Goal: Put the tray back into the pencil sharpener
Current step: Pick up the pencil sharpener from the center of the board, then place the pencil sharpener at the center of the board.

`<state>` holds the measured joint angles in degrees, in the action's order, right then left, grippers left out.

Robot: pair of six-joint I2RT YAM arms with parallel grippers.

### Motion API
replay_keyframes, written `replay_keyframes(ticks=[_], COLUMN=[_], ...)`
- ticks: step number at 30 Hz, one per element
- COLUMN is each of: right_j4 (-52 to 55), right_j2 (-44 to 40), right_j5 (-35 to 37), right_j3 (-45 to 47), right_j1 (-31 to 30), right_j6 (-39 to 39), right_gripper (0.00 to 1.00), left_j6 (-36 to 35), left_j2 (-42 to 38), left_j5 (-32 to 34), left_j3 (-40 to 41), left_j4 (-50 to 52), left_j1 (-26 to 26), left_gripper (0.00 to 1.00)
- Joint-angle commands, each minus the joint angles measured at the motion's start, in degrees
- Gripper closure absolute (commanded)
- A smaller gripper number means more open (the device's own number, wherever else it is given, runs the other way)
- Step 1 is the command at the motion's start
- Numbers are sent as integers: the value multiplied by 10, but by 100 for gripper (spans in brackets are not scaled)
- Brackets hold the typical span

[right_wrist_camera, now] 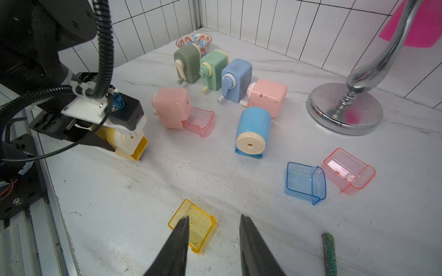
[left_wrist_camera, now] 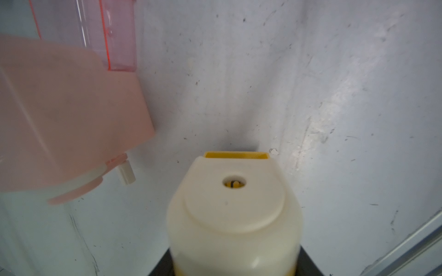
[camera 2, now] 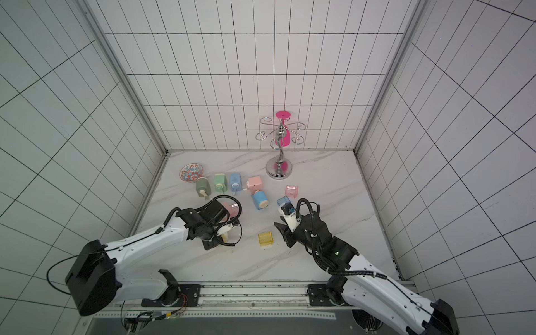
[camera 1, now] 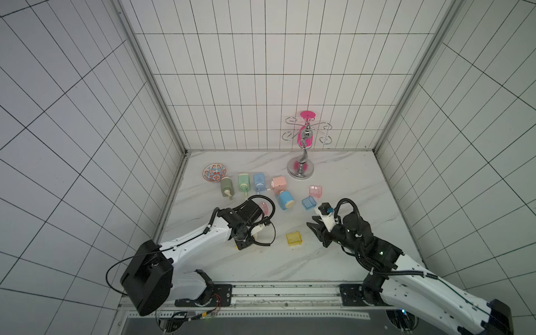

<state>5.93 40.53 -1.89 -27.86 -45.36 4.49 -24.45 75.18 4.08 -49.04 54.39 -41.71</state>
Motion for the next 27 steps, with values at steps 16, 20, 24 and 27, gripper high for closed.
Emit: replay_keyframes(ticks=[16, 20, 24, 27], right_j4=[140, 152, 149, 144], right_j2=[-16, 30, 70, 79], right_j5=[87, 63, 19, 9], right_j3=[2, -22, -37, -34], right_j1=[24, 30, 40, 49], right_j6=[326, 331, 339, 358], right_gripper=[82, 81, 79, 79], left_j6=[-9, -19, -20, -8], left_j2=[119, 138, 162, 179], left_j5=[-104, -82, -63, -65], left_j3=[-122, -118, -129, -139], left_j4=[-85, -89, -72, -65], left_j1=[-113, -118, -123, -123], left_gripper=[80, 80, 78, 75])
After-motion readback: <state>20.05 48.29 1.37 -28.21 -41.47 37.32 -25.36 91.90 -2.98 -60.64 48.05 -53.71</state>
